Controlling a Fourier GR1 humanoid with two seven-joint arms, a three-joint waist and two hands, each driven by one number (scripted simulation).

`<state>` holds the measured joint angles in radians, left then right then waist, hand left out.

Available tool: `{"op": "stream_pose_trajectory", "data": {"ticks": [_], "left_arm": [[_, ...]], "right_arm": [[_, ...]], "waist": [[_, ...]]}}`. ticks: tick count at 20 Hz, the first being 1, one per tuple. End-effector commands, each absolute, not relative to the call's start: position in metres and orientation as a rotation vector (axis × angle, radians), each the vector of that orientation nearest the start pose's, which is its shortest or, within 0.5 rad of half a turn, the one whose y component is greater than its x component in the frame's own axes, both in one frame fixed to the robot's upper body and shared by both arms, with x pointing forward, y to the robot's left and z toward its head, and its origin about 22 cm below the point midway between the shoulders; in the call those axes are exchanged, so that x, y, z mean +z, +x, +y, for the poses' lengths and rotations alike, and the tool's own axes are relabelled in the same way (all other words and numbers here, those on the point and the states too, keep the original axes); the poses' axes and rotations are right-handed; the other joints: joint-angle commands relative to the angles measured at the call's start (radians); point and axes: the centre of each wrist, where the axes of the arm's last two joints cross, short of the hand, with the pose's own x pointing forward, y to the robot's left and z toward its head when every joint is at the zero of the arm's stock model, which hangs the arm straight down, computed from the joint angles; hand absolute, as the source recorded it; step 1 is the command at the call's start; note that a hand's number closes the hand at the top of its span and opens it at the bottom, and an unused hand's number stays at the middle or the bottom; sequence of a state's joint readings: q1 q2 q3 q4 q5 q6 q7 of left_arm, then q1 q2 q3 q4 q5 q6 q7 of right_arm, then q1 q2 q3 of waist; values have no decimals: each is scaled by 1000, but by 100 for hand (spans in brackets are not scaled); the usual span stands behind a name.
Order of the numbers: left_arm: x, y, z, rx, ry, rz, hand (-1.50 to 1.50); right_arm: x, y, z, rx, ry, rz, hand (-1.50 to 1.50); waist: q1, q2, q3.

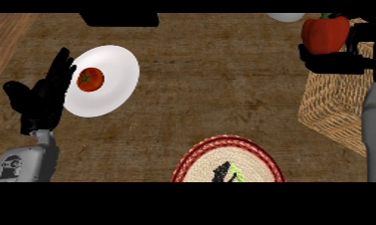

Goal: Pick the bell pepper from the placemat and place it in the basket

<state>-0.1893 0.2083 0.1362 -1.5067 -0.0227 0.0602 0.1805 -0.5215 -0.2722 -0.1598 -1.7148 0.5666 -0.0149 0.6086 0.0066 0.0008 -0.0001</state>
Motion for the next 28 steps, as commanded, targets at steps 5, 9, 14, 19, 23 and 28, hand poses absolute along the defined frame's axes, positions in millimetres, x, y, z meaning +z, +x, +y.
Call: {"op": "stream_pose_trajectory", "data": {"ticks": [5, 9, 14, 19, 23, 28], "left_arm": [[59, 280, 291, -24, 274, -1520, 0], [56, 301, 298, -26, 273, -1520, 0], [43, 275, 291, -48, 272, -1513, 0], [49, 282, 281, -18, 267, -1521, 0], [49, 288, 295, -39, 273, -1522, 0], [54, 288, 297, -48, 285, -1517, 0]], "right_arm": [[164, 354, -295, 217, -905, -1451, 150], [144, 357, -324, 203, -896, -1450, 150], [144, 346, -364, 214, -861, -1445, 150], [160, 376, -370, 156, -784, -1471, 150], [170, 348, -387, 762, -1298, -1435, 150], [164, 352, -395, 858, -1476, -1461, 150]], "waist": [[3, 0, 0], [-3, 2, 0], [-4, -1, 0], [2, 0, 0], [12, 10, -1], [10, 4, 0]]}}
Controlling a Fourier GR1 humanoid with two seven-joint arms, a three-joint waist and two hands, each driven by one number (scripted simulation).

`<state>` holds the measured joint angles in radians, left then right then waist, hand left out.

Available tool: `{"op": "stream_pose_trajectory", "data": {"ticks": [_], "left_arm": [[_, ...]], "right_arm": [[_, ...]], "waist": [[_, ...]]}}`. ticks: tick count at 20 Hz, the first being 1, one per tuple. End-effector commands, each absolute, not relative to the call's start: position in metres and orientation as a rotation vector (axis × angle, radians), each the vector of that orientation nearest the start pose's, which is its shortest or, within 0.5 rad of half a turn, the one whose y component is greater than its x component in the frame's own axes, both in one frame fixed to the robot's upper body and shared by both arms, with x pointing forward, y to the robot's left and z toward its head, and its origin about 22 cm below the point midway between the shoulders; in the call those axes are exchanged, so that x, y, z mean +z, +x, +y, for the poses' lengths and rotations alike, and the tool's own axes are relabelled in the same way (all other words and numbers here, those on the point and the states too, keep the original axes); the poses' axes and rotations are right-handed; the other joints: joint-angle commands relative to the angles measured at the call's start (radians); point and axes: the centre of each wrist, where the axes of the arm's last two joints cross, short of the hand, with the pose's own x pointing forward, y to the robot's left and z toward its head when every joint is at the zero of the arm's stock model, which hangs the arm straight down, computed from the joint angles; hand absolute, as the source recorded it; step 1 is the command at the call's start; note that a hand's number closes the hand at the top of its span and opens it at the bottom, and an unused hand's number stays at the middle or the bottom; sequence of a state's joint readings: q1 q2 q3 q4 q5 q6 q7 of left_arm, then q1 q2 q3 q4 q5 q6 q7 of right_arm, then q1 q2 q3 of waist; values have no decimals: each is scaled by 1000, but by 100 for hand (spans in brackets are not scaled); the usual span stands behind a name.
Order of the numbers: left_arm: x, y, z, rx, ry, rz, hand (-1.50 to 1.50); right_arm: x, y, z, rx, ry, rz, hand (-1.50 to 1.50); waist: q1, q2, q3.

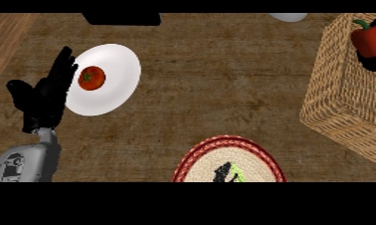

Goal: Pick the bell pepper from the placemat and place it in the basket

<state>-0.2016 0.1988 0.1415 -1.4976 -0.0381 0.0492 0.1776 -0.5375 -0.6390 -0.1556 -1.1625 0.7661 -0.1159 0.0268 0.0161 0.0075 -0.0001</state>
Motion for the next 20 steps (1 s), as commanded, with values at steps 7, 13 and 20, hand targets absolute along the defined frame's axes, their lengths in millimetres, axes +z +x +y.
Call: {"op": "stream_pose_trajectory", "data": {"ticks": [7, 13, 20], "left_arm": [[45, 288, 282, -35, 286, -1521, 0], [51, 289, 288, -21, 298, -1514, 0], [53, 296, 289, -43, 266, -1522, 0]], "right_arm": [[157, 387, -373, 829, -1458, -1450, 150], [142, 390, -396, 920, -1422, -1218, 150], [121, 403, -388, 978, -1356, -1156, 150]], "waist": [[-6, -6, 0], [-5, -5, 0], [-4, -4, 0]]}}
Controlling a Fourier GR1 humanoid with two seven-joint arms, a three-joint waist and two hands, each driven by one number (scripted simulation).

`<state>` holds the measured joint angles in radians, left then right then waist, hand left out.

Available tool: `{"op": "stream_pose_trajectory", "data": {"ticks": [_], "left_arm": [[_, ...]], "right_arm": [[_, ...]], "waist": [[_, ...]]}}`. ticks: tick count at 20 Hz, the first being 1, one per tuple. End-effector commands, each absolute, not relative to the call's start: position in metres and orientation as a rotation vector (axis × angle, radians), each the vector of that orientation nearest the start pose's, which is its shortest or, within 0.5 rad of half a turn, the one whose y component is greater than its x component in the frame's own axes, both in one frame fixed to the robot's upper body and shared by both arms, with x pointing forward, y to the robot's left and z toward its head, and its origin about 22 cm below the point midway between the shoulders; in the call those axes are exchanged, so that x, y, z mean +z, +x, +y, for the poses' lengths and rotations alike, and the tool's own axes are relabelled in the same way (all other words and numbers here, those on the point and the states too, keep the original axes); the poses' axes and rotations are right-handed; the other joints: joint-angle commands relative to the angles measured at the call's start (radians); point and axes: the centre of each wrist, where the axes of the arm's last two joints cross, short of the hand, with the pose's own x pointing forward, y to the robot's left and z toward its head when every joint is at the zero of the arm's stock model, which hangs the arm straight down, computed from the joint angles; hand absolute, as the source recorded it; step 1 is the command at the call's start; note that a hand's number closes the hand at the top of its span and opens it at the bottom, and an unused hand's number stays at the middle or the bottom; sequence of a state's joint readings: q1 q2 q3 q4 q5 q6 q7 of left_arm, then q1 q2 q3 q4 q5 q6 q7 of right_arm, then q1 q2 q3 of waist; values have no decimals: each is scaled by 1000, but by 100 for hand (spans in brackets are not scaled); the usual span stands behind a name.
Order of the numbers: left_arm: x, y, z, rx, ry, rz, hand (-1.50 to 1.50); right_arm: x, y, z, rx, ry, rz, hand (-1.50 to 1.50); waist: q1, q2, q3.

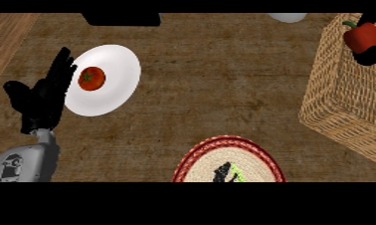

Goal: Pick the bell pepper from the placemat and place it in the basket

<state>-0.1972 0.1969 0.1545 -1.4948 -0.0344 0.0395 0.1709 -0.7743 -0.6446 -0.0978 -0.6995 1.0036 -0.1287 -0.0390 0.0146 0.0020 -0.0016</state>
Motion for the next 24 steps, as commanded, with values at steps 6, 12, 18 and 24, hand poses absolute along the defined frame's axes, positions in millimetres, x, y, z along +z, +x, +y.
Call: {"op": "stream_pose_trajectory", "data": {"ticks": [6, 12, 18, 24], "left_arm": [[37, 291, 303, -20, 279, -1511, 0], [39, 292, 285, -38, 280, -1508, 0], [53, 288, 281, -48, 273, -1536, 0], [30, 291, 290, -29, 264, -1523, 0]], "right_arm": [[127, 395, -420, 960, -1359, -1199, 150], [124, 398, -424, 1004, -1414, -1109, 150], [111, 402, -422, 1022, -1418, -1082, 150], [117, 397, -437, 1051, -1359, -1056, 150]], "waist": [[-4, 2, 2], [-1, 2, 2], [10, 5, 3], [9, 8, 3]]}}
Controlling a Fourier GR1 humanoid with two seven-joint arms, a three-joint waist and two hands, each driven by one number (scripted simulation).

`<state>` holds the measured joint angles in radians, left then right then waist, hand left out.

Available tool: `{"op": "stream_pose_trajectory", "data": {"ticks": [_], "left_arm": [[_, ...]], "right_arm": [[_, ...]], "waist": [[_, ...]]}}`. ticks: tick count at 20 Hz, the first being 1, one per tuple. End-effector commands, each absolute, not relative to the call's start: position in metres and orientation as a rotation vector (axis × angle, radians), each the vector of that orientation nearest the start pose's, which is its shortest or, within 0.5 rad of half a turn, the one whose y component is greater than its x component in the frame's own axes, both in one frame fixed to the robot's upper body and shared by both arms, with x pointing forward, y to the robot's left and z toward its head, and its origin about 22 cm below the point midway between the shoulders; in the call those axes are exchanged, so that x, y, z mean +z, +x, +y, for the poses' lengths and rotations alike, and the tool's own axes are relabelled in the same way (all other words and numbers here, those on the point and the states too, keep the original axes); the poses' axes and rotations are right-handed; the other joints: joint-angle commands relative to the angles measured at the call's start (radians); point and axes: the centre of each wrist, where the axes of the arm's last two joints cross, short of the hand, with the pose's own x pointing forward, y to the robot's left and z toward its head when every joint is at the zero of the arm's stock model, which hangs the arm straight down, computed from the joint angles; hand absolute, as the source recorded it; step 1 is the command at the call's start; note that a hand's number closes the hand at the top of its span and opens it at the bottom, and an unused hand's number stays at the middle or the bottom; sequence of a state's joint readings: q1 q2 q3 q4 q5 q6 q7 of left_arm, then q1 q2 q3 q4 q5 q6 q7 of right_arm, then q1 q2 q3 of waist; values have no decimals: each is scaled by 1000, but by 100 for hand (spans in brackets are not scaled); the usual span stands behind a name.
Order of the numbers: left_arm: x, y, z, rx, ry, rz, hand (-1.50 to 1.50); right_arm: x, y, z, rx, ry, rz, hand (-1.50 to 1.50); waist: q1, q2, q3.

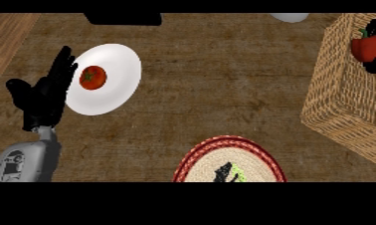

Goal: Pick the bell pepper from the placemat and place it in the basket

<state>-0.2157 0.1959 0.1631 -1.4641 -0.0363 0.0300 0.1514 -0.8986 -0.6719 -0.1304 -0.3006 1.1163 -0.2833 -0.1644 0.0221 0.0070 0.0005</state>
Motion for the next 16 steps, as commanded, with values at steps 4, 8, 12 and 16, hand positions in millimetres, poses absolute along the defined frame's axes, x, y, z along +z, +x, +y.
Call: {"op": "stream_pose_trajectory", "data": {"ticks": [4, 8, 12, 16], "left_arm": [[36, 295, 289, -36, 275, -1530, 0], [43, 274, 277, -49, 261, -1514, 0], [45, 294, 277, -42, 257, -1528, 0], [48, 293, 297, -29, 269, -1523, 0]], "right_arm": [[83, 391, -429, 1061, -1334, -1005, 150], [95, 392, -434, 1039, -1312, -991, 150], [74, 388, -430, 1029, -1257, -924, 150], [84, 390, -434, 1010, -1283, -809, 150]], "waist": [[2, 3, 1], [1, -1, 1], [11, 7, 2], [5, 2, 1]]}}
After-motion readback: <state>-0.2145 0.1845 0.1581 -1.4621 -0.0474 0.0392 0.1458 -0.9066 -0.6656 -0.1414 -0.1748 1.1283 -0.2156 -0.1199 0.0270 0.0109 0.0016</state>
